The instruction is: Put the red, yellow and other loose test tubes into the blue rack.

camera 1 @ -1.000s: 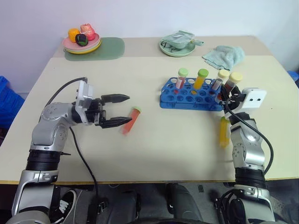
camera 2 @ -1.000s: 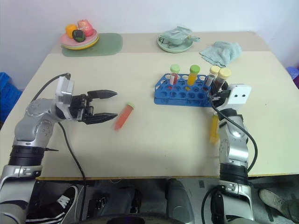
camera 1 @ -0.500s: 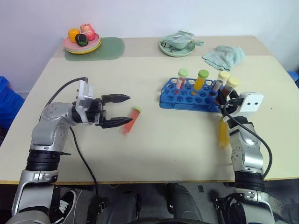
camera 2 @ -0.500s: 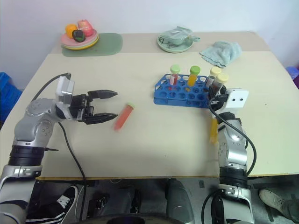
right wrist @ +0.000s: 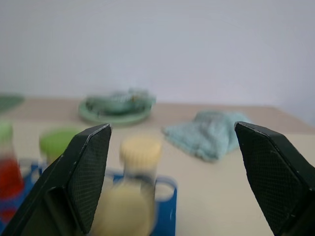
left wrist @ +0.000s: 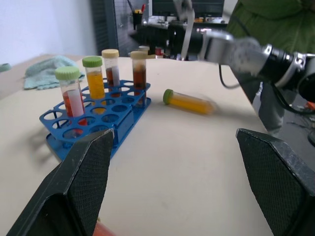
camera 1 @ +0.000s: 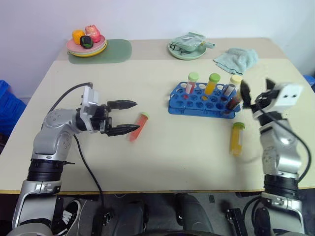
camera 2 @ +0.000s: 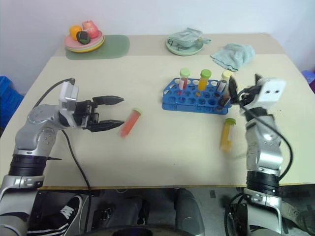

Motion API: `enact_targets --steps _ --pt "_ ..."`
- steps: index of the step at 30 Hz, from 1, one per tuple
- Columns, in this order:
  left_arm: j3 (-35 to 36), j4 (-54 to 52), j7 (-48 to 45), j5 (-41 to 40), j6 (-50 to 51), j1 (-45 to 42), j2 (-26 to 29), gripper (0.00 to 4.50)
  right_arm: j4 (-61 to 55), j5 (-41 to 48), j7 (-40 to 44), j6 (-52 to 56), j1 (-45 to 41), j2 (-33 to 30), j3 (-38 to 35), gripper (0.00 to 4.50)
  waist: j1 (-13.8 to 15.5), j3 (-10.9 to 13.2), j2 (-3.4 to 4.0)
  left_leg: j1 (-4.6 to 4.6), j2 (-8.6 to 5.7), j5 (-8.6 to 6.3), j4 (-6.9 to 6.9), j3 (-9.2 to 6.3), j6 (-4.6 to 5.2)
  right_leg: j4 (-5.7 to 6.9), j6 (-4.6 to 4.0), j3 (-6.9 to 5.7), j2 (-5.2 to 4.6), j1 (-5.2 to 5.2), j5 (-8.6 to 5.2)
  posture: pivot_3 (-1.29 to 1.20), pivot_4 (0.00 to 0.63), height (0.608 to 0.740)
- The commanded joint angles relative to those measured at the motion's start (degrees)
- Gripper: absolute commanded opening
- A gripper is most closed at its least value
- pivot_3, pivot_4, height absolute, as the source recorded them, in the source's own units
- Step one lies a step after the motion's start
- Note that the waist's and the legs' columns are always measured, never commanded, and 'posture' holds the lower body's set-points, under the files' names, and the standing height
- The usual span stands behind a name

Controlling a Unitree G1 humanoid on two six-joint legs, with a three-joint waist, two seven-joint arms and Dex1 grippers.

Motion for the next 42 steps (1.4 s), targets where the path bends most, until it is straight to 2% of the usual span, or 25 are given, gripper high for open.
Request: enact_targets --steps 1,8,12,15,18,22,29,33,35,42 --pt "1.23 -1.00 0.04 -0.70 -0.93 0.06 -0.51 4.12 -6.09 8.23 -2.22 12.84 -5.36 -6.17 -5.84 4.06 0.18 0.00 0.02 0.00 0.00 0.00 0.01 0.00 0.00 0.00 0.00 0.01 -0.01 0.00 0.00 0.00 0.150 0.740" --pt "0.41 0.46 -1.10 0.12 -1.62 -1.28 -1.45 4.12 -4.83 18.99 -7.43 46.34 -10.10 -18.82 -12.62 4.06 0.41 -0.03 -0.03 -0.03 0.00 -0.03 0.05 -0.04 0.07 -0.06 0.00 -0.02 -0.04 0.11 0.00 0.00 0.150 0.740" --pt "0.40 1.68 -1.56 0.21 -1.90 -2.02 -1.71 4.12 -6.22 24.73 -8.93 68.85 -12.95 -23.93 -15.99 4.06 0.34 -0.03 -0.03 -0.02 0.03 -0.03 0.02 -0.03 0.08 -0.06 0.00 -0.02 -0.02 0.09 0.00 0.00 0.150 0.740" --pt "0.29 2.66 -2.31 0.43 -2.41 -2.24 -1.87 4.12 -6.65 28.59 -11.36 78.92 -13.38 -26.60 -16.58 4.06 0.34 -0.05 -0.05 -0.02 0.03 -0.04 0.03 -0.03 0.09 -0.07 0.00 -0.02 -0.03 0.10 0.00 0.00 0.150 0.740" --pt "0.02 3.45 -2.44 0.74 -3.17 -2.48 -2.56 4.12 -7.29 34.41 -17.62 79.83 -10.96 -27.66 -16.40 4.06 0.39 -0.05 -0.05 -0.03 0.03 -0.05 0.03 -0.03 0.10 -0.08 0.00 -0.01 -0.04 0.10 0.00 0.00 0.150 0.740" --pt "-0.21 3.36 -1.72 0.66 -3.53 -2.18 -3.97 4.12 -8.44 50.88 -28.35 79.83 -3.71 -27.86 -14.45 4.06 0.59 -0.05 -0.06 -0.06 0.01 -0.05 0.05 -0.05 0.10 -0.10 0.00 -0.02 -0.05 0.12 0.00 0.00 0.150 0.740" --pt "0.02 -0.93 -0.81 0.44 -2.78 1.09 -3.75 4.12 -4.50 63.85 -48.74 78.78 -3.85 -26.64 -8.06 4.06 0.23 -0.05 -0.06 0.00 0.06 -0.05 0.04 0.00 0.11 -0.11 0.00 0.00 -0.04 0.11 0.00 0.00 0.150 0.740" --pt "0.68 -3.51 0.57 -0.22 -1.63 2.83 -3.23 4.12 -3.23 85.29 -61.80 66.30 0.93 -33.47 2.07 4.06 0.54 -0.04 -0.06 -0.04 0.03 -0.05 0.07 -0.01 0.11 -0.15 0.00 0.00 -0.09 0.11 0.00 0.00 0.150 0.740" --pt "0.85 -4.58 1.03 -0.47 -1.36 3.64 -2.93 4.12 -3.97 89.45 -64.28 62.02 1.79 -35.51 5.44 4.06 0.49 -0.04 -0.08 -0.06 0.01 -0.06 0.08 -0.02 0.12 -0.17 0.00 -0.01 -0.10 0.11 0.00 0.00 0.150 0.740" --pt "1.08 -5.92 1.99 -0.89 -0.88 4.54 -2.46 4.12 -2.08 89.91 -64.03 58.37 0.95 -35.68 11.33 4.06 0.42 -0.04 -0.08 -0.03 0.06 -0.07 0.08 0.00 0.14 -0.20 0.00 -0.01 -0.02 0.16 0.00 0.00 0.150 0.740"
